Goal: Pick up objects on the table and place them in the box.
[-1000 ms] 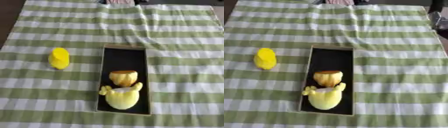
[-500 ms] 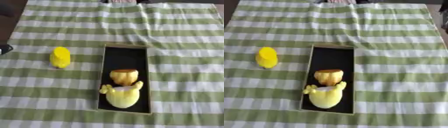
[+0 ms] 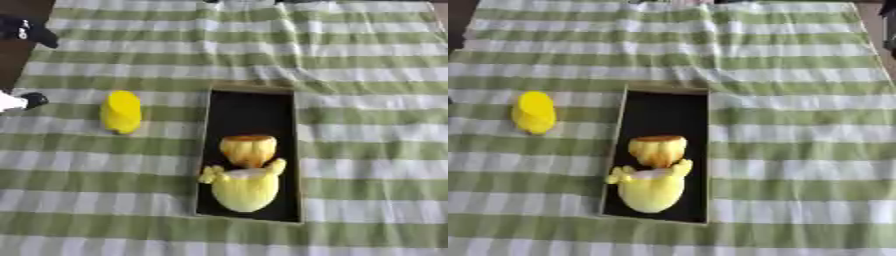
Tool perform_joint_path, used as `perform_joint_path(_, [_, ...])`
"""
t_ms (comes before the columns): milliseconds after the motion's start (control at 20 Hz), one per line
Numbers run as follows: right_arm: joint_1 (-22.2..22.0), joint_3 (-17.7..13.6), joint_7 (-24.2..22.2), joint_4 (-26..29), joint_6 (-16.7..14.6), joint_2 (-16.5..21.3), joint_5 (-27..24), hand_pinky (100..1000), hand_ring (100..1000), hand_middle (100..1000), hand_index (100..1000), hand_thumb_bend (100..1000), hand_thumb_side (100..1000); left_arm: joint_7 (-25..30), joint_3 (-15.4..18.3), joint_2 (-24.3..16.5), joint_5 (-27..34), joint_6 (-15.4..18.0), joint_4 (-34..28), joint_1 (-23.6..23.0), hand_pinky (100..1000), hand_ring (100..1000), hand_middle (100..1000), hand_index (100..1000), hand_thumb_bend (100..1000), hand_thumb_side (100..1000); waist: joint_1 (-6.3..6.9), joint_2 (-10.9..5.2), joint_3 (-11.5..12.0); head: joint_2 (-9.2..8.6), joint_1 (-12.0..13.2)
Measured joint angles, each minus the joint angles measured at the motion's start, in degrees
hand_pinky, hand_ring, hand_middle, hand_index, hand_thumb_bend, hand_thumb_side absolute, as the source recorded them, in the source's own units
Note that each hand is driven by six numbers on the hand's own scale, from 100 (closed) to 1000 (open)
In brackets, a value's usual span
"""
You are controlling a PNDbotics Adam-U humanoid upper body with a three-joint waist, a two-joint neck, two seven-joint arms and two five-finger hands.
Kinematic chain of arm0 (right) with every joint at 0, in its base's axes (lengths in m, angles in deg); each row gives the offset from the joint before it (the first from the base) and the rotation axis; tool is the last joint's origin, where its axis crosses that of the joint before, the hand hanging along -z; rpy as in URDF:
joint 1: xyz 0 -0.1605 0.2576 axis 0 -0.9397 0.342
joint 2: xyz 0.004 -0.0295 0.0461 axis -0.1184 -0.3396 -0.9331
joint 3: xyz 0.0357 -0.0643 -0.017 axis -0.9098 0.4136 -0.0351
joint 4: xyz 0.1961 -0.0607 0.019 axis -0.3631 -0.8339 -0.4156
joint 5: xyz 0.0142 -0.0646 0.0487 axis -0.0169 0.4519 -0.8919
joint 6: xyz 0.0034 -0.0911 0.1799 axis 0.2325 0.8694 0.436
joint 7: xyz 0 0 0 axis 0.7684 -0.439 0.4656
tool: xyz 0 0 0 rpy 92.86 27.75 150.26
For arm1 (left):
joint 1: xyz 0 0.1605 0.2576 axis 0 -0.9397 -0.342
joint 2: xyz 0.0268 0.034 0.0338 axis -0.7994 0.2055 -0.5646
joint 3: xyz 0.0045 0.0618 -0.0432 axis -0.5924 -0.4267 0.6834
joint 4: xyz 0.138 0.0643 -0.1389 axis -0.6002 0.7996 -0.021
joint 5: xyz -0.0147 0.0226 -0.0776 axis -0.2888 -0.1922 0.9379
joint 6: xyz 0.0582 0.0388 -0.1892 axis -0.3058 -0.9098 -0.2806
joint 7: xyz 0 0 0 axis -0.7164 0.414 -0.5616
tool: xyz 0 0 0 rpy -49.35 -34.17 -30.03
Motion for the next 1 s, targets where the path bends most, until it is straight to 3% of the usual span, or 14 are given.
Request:
perform_joint_path(300, [0.2, 0.0, -0.2, 0.0, 0.3, -0.2, -0.8, 907, 779, 741, 835, 100, 100, 2.0, -2.5, 2.3, -2.3, -0.1, -1.5, 1.1, 909, 905, 854, 900, 539, 277, 0.03, -0.09, 0.0, -0.09, 0.0])
perform_joint_path(350, [0.2, 0.0, -0.3, 0.0, 0.3, -0.3, -1.0, 906, 777, 740, 834, 100, 100, 2.1, -2.8, 2.5, -3.3, -0.2, -1.5, 1.1, 908, 907, 853, 894, 545, 150, 0.05, -0.1, 0.0, -0.1, 0.0])
perform_joint_path(450, [0.2, 0.0, -0.3, 0.0, 0.4, -0.3, -1.1, 907, 776, 738, 833, 100, 109, 2.3, -3.5, 3.1, -4.9, -0.5, -0.9, 1.1, 908, 913, 856, 891, 531, 100, 0.12, -0.11, 0.0, -0.1, 0.1])
perform_joint_path(1000, [0.7, 0.0, -0.6, 0.0, 1.6, -1.4, -2.1, 909, 768, 729, 826, 100, 248, 5.9, -5.7, 9.3, -5.4, -2.9, 3.9, 4.3, 902, 914, 862, 890, 477, 106, 0.31, -0.11, -0.3, -0.1, 0.6])
